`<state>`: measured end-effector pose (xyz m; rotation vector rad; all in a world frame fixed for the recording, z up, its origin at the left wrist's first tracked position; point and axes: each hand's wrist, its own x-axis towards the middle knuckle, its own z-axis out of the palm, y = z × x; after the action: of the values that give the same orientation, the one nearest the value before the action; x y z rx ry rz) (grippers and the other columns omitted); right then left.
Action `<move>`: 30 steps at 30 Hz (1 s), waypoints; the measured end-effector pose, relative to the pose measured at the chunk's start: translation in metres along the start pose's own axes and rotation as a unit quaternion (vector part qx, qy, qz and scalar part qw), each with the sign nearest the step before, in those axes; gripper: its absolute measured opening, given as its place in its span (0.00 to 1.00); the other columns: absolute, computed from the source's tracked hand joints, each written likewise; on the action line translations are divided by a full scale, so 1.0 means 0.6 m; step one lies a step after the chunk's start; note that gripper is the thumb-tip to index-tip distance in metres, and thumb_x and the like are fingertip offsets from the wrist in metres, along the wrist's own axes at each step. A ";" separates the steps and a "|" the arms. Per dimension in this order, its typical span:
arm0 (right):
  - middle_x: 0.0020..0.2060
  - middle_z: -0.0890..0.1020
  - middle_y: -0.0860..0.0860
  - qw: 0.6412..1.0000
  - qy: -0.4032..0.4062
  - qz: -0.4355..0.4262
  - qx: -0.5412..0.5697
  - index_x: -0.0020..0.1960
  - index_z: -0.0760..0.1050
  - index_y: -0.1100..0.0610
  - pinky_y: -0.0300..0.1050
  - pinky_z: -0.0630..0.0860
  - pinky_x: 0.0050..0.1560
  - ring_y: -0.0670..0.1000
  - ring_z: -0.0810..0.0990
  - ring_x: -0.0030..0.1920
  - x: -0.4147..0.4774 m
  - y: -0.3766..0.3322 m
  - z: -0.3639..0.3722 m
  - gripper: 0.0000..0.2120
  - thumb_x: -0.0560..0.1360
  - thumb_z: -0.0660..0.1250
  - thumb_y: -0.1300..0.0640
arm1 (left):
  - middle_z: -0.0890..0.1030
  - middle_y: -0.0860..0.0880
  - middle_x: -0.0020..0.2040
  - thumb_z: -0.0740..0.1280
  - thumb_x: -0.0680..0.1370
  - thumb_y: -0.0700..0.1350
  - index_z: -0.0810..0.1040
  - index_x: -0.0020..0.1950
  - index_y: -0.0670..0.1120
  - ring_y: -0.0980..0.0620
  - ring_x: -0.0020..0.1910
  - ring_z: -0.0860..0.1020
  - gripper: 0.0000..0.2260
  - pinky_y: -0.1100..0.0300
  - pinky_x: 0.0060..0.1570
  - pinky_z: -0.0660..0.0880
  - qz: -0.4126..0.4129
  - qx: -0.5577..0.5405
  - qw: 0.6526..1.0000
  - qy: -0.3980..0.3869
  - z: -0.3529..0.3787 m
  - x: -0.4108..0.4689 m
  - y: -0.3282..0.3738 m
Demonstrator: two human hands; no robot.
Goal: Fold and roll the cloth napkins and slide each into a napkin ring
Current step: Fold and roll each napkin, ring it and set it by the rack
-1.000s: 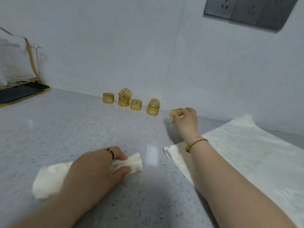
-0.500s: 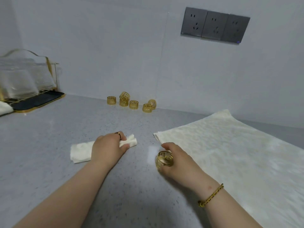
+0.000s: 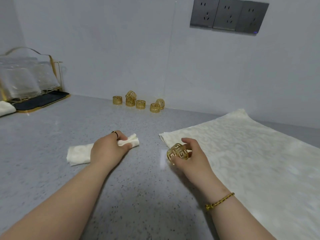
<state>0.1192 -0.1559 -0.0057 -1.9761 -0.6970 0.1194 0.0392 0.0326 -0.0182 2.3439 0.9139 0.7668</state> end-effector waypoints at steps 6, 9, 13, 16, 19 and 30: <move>0.43 0.73 0.43 0.981 -0.052 0.049 0.180 0.63 0.63 0.53 0.28 0.73 0.37 0.41 0.75 0.38 -0.011 -0.006 0.033 0.26 0.70 0.69 0.66 | 0.76 0.54 0.38 0.71 0.72 0.44 0.75 0.40 0.49 0.52 0.40 0.74 0.05 0.65 0.34 0.66 -0.012 -0.174 0.985 0.013 -0.012 -0.010 0.011; 0.47 0.75 0.45 0.955 -0.079 0.078 0.274 0.61 0.62 0.52 0.33 0.75 0.42 0.45 0.77 0.43 -0.017 -0.010 0.037 0.25 0.70 0.69 0.67 | 0.78 0.56 0.34 0.73 0.70 0.39 0.75 0.37 0.50 0.61 0.33 0.76 0.09 0.74 0.30 0.68 -0.006 -0.300 0.954 -0.010 -0.020 -0.032 0.036; 0.56 0.77 0.54 0.916 -0.088 0.082 0.382 0.62 0.63 0.53 0.39 0.76 0.48 0.49 0.78 0.49 -0.014 -0.008 0.032 0.24 0.71 0.67 0.69 | 0.79 0.61 0.26 0.73 0.68 0.36 0.77 0.37 0.48 0.67 0.26 0.75 0.08 0.77 0.27 0.68 0.011 -0.367 0.928 -0.063 -0.015 -0.054 0.063; 0.57 0.77 0.57 0.892 -0.088 0.076 0.437 0.58 0.66 0.53 0.43 0.76 0.53 0.51 0.78 0.50 -0.010 -0.007 0.028 0.22 0.70 0.66 0.71 | 0.79 0.61 0.25 0.73 0.68 0.35 0.78 0.37 0.47 0.66 0.24 0.75 0.08 0.77 0.26 0.68 0.005 -0.392 0.918 -0.065 -0.016 -0.053 0.064; 0.55 0.78 0.55 0.879 -0.088 0.066 0.463 0.57 0.67 0.53 0.44 0.75 0.55 0.50 0.79 0.49 -0.006 -0.006 0.024 0.21 0.70 0.65 0.71 | 0.80 0.60 0.26 0.73 0.68 0.35 0.78 0.37 0.46 0.65 0.25 0.75 0.08 0.76 0.26 0.69 0.007 -0.391 0.917 -0.084 -0.016 -0.054 0.062; 0.52 0.74 0.50 0.959 -0.121 -0.024 0.253 0.58 0.63 0.50 0.38 0.75 0.50 0.47 0.77 0.46 -0.004 0.002 0.019 0.26 0.69 0.68 0.72 | 0.80 0.60 0.27 0.74 0.66 0.35 0.79 0.33 0.50 0.64 0.28 0.77 0.10 0.76 0.31 0.70 0.064 -0.314 0.931 -0.174 0.001 -0.057 0.053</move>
<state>0.1137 -0.1485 -0.0128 -1.4624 -0.7817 0.4708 0.0323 -0.0129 -0.0096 1.8819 0.2971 0.5563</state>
